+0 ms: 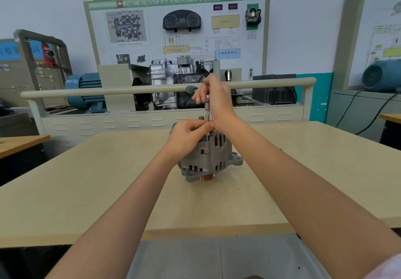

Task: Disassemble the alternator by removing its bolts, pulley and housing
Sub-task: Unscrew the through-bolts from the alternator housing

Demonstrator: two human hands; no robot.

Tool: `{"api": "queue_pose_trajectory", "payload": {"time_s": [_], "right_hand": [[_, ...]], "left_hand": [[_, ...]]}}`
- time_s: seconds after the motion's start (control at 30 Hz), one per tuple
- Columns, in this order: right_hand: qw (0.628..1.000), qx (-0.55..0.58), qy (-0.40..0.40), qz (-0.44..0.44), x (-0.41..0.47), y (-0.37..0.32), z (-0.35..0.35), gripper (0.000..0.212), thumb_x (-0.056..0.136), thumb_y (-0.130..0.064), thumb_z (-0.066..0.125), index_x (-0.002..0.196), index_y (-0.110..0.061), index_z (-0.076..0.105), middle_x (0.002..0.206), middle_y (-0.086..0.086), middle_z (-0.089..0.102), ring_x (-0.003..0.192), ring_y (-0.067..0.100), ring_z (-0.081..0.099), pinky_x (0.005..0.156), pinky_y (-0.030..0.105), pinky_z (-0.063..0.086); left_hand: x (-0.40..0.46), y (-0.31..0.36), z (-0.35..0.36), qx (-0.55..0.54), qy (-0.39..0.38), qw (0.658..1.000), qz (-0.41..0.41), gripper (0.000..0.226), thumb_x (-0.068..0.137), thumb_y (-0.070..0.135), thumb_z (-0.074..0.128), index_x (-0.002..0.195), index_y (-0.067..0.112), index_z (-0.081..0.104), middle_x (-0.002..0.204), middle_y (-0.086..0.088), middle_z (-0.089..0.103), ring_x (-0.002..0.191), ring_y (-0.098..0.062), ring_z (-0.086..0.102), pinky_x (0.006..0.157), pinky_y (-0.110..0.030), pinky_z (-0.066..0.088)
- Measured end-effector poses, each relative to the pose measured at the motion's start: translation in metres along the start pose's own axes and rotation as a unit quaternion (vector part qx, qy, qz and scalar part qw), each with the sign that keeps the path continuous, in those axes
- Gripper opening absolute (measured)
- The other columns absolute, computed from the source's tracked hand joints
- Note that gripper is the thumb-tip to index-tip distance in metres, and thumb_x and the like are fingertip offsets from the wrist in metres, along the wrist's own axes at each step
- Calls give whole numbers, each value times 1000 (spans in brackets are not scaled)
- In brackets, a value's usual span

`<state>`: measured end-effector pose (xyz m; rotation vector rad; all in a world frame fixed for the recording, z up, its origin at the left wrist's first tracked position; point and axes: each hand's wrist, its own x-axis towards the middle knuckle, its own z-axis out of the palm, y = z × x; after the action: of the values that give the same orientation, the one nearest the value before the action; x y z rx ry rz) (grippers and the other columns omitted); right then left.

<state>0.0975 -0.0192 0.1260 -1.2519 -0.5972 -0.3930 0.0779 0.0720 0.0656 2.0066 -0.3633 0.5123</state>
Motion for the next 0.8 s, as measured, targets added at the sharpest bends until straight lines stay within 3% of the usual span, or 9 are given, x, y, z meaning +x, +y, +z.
{"api": "queue_pose_trajectory", "payload": {"time_s": [0.07,0.1,0.17,0.2,0.23,0.37,0.43,0.63,0.8], "right_hand": [[979,-177,20,-95,-6,7,1,43,90,-14,41,47,-13,39,46,-5,38,50,10,39,55,21,38],[937,-307,39,-164,-9,13,1,37,87,-16,43,51,-14,41,50,-7,38,53,10,37,58,22,34],[808,-532,96,-233,-15,22,1,21,85,-20,46,67,-11,53,66,-4,45,67,15,38,71,30,32],[776,-576,116,-227,-16,23,0,21,85,-22,45,75,-9,56,72,0,48,72,18,39,75,33,32],[772,-584,125,-215,-15,24,-2,22,85,-24,44,76,-8,57,75,2,48,73,20,39,75,34,32],[875,-443,111,-158,-8,24,-21,34,88,-20,46,56,-15,37,60,-3,39,60,17,40,60,32,30],[903,-394,111,-133,-8,29,-34,40,90,-18,45,52,-19,32,54,-4,36,53,12,35,55,29,25],[913,-355,111,-168,-11,40,-43,38,87,-16,45,53,-22,29,54,-6,33,51,7,30,50,24,23],[923,-343,15,-176,-5,15,-23,36,78,-26,38,44,-23,29,43,-10,29,44,8,28,46,23,21]], "left_hand": [[1,-1,1,8,25,1000,-6,30,91,22,59,63,15,67,64,-13,62,62,-16,51,60,-29,38],[2,-2,2,10,37,999,-15,33,89,14,59,56,10,60,56,-6,56,56,-12,47,57,-26,34],[3,-3,5,23,60,997,-42,40,84,3,56,47,14,45,38,12,47,42,-2,39,46,-19,29],[3,-3,7,33,72,996,-48,42,83,2,55,46,18,43,34,13,44,39,-3,38,44,-19,27],[2,-2,9,42,80,995,-45,43,83,5,56,46,22,44,34,13,45,41,-5,38,45,-22,27],[-3,4,13,60,61,996,2,21,87,30,61,67,32,67,66,12,67,69,-11,60,67,-35,46],[-5,5,11,63,42,997,6,14,87,40,62,77,36,71,78,12,72,83,-10,65,80,-41,53],[-6,6,10,77,31,996,11,21,90,44,57,94,35,75,88,13,73,91,-8,65,87,-44,50],[-4,9,4,39,-11,999,1,24,95,36,50,87,33,73,87,5,73,89,-15,66,86,-41,50]]}}
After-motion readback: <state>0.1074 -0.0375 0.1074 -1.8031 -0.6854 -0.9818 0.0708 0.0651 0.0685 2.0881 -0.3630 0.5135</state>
